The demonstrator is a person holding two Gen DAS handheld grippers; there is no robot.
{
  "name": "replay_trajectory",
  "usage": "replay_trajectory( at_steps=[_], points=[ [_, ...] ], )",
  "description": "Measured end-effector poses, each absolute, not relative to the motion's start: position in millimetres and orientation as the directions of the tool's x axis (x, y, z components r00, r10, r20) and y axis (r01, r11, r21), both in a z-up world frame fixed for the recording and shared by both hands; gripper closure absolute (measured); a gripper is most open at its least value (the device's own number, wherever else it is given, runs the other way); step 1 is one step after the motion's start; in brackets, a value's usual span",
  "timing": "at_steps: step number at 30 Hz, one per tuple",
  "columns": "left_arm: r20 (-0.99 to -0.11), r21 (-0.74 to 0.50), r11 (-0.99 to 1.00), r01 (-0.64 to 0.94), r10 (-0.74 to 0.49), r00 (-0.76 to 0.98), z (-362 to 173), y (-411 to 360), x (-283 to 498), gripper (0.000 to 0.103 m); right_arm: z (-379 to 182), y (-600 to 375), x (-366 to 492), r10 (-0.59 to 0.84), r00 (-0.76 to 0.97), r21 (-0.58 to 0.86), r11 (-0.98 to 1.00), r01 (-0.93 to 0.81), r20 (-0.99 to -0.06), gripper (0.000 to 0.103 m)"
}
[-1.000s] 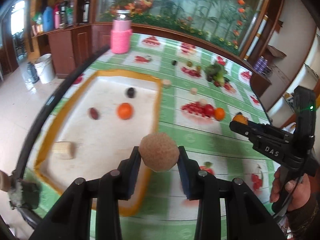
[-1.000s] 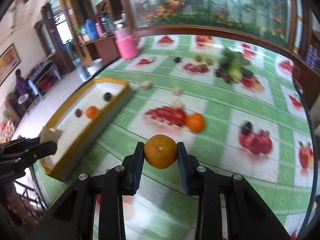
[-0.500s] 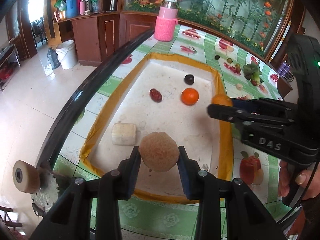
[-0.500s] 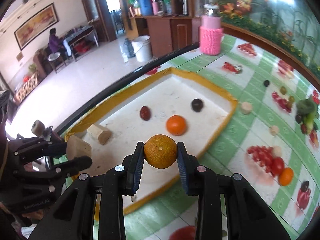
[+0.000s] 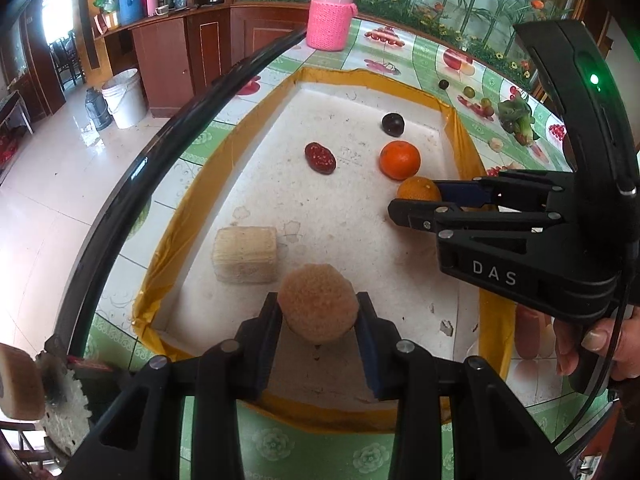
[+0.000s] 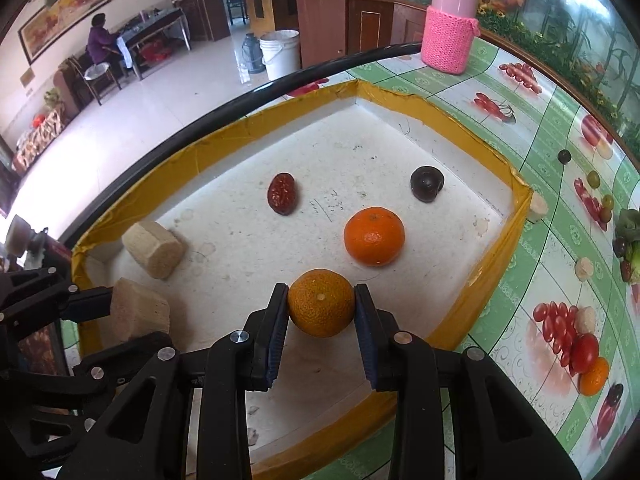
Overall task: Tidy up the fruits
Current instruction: 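Carry the slice and tangerine into the tray and open both grippers, then withdraw both grippers from the tray toward the table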
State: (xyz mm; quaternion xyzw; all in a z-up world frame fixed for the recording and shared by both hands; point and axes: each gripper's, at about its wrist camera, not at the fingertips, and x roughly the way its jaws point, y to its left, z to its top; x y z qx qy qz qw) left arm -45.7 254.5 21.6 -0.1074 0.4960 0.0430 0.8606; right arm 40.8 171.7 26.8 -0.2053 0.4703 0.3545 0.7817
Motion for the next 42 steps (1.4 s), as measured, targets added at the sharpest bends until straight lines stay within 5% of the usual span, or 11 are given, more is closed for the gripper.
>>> replay_trajectory(
  at_steps=[7,24,32,42],
  points=[
    [-0.870,-0.125,0.975,-0.182,-0.020,0.493,16.2,253.8,-44.4,0.063,22.0,176.3,39.1,0.331,0.325,-0.036,0.651,-0.758,-0.886,0.072],
    [-0.830,0.014,0.975,-0.223,0.135,0.541,52.3,254.2,-70.9,0.027,59.0,142.6,12.3,0.392,0.396,-0.025,0.684,-0.729,-0.830,0.065],
    [-0.808,0.031,0.980,-0.195,0.139,0.572,71.2,229.2,-68.7,0.011,75.1,66.4,-5.3,0.423,0.440,0.064,0.775,-0.628,-0.792,0.040],
    [-0.804,0.046,0.999,-0.016,0.046,0.593,84.1,146.2,-55.0,0.008,48.2,-52.3,-5.0,0.329,0.458,0.137,0.905,-0.403,-0.826,0.037]
  ],
)
